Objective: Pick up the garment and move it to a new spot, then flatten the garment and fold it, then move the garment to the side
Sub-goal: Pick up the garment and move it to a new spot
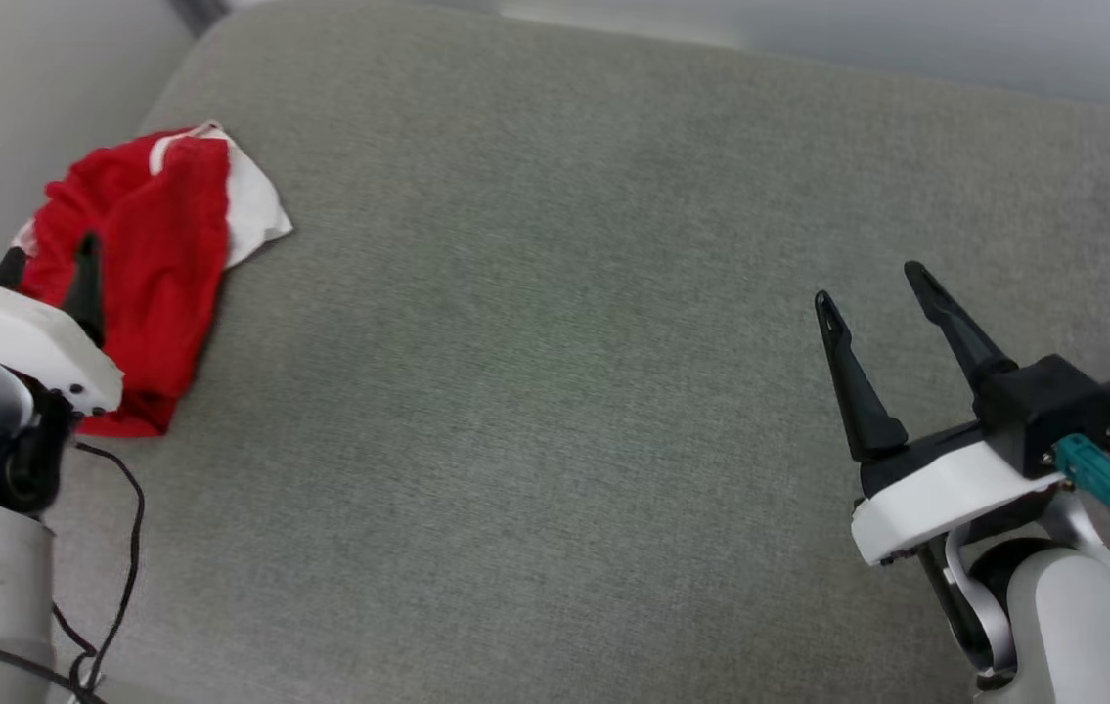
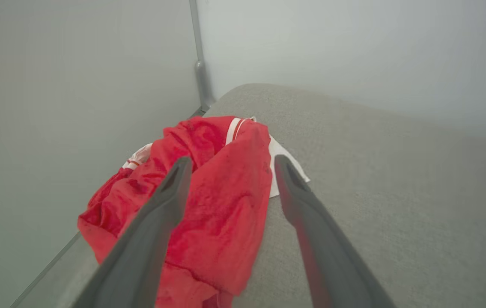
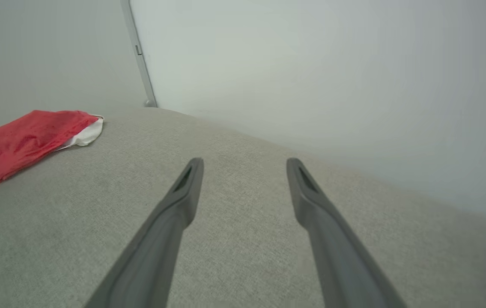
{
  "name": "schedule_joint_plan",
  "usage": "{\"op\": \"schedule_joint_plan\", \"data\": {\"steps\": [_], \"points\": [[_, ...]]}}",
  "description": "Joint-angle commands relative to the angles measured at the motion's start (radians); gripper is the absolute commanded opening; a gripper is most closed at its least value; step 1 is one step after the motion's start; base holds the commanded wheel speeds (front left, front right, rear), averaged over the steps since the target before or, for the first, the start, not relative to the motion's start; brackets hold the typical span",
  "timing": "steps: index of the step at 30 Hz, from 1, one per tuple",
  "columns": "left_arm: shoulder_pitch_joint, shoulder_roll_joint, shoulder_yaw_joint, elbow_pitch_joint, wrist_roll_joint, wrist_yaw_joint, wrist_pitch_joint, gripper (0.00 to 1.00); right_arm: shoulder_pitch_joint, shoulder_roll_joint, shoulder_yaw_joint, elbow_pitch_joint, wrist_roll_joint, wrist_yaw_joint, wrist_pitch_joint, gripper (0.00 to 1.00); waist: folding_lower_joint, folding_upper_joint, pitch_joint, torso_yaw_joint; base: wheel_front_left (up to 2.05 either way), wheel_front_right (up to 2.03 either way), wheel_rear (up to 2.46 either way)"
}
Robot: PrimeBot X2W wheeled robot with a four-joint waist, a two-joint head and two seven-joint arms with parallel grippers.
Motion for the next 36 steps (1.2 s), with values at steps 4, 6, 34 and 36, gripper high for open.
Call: {"op": "schedule_joint_plan", "data": {"steps": [4,6,34,36], "points": [[-0.080,0.095,-0.036,0.098,-0.082,-0.002,0.141,1.00,-0.051,0.004,-0.002,0.015,-0.001,0.000,-0.026,1.00,-0.0002,-0.0001,0.164,-0.136,0.00,0.00,0.00],[-0.099,0.132,-0.040,0.152,-0.124,-0.002,0.218,1.00,-0.066,0.007,0.000,0.027,0.004,0.000,-0.038,1.00,-0.0002,-0.0001,0.193,-0.160,0.00,0.00,0.00],[-0.149,0.292,-0.083,0.296,-0.173,0.050,0.141,0.00,-0.060,0.018,-0.021,0.123,0.033,0.000,-0.097,1.00,-0.0002,-0.0001,0.105,-0.164,0.00,0.00,0.00],[-0.158,0.290,-0.096,0.276,-0.146,0.055,0.077,0.00,-0.048,0.018,-0.027,0.123,0.042,0.000,-0.097,1.00,-0.0002,-0.0001,0.067,-0.155,0.00,0.00,0.00]]}}
